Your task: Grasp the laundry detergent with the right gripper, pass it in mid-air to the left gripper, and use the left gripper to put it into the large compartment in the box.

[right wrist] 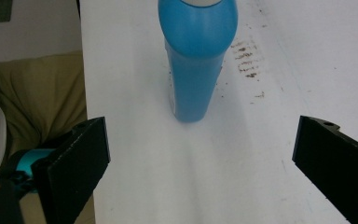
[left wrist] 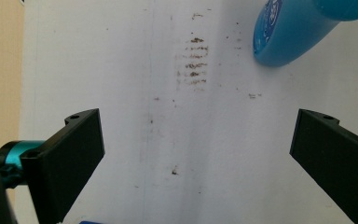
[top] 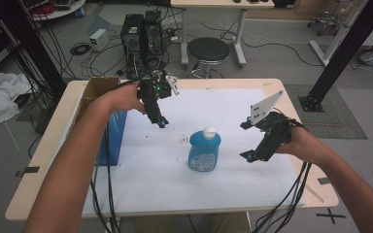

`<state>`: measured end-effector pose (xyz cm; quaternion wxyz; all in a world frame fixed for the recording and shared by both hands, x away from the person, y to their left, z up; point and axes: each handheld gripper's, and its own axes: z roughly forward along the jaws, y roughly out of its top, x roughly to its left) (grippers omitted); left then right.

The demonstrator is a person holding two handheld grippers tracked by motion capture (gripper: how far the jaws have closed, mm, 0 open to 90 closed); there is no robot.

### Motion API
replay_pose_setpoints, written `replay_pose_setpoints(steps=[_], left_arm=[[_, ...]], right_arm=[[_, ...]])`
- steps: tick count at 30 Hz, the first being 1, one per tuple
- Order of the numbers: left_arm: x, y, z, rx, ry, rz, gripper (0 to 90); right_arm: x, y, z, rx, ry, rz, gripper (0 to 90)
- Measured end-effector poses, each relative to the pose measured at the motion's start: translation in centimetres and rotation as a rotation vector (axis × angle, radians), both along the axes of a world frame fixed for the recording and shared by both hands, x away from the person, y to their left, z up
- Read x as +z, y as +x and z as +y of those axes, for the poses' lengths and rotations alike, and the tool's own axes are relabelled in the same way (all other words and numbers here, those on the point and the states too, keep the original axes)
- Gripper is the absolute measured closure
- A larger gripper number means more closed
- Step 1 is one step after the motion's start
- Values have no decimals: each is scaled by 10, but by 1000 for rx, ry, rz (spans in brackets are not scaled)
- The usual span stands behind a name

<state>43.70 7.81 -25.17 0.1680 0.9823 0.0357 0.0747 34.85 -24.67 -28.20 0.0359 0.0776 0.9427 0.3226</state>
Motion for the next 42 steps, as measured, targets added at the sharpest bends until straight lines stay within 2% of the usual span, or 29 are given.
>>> replay_pose_setpoints(steps=[4, 12, 17, 31, 42], left_arm=[[-1, 0, 0, -8, -2, -1, 29], [-4, -2, -2, -25, -9, 11, 29], [-5, -2, -2, -22, -6, 19, 29], [-7, -1, -1, -19, 12, 23, 29], [-7, -1, 1, -16, 6, 22, 29]], right_arm=[[-13, 1, 2, 0, 37, 7, 29], [-30, 5, 5, -1, 95, 22, 29], [-38, 6, 6, 0, 126, 23, 29], [-65, 11, 11, -9, 260, 18, 29], [-76, 14, 18, -3, 303, 22, 29]])
